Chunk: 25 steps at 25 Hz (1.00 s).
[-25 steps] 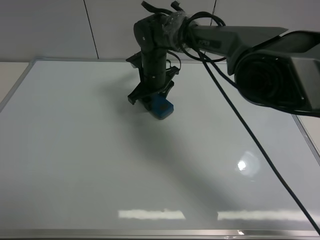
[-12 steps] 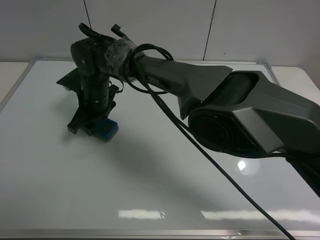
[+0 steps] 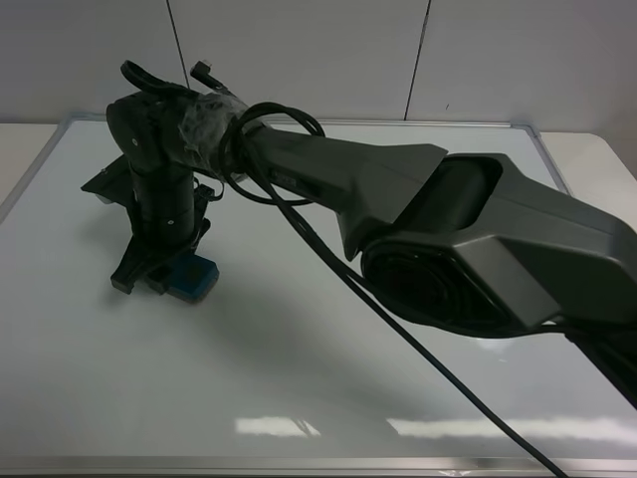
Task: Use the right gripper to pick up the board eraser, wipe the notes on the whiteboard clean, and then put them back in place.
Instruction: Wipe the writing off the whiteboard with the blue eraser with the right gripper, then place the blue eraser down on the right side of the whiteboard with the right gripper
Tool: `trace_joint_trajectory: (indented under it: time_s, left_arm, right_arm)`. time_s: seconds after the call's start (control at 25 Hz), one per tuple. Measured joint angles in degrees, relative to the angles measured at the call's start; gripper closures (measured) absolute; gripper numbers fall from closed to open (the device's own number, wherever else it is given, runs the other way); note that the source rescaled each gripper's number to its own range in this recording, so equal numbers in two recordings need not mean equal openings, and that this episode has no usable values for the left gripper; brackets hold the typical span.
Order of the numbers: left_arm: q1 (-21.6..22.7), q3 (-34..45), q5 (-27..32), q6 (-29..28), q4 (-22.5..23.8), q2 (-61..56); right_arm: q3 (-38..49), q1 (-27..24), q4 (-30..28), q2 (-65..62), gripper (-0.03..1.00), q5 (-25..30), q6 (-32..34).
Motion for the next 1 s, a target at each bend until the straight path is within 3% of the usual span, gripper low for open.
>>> trace_joint_trajectory:
  time_s: [0.6,0.84,1.0]
  left_arm:
    - [0.0,0.0,0.0,0.0,0.0,0.0]
    - [0.0,0.0,0.0,0.0,0.0,0.0]
    - [0.0,0.0,0.0,0.0,0.0,0.0]
  right_arm:
    - [0.92,1.42,-6.52,-8.06,0.92,2.52,9.25]
    - [1.26,-0.73,-9.4,-13.59,0.92,2.52,13.53]
    - [6.66,-2.82,-9.54,-18.45,0.92,2.46,13.68]
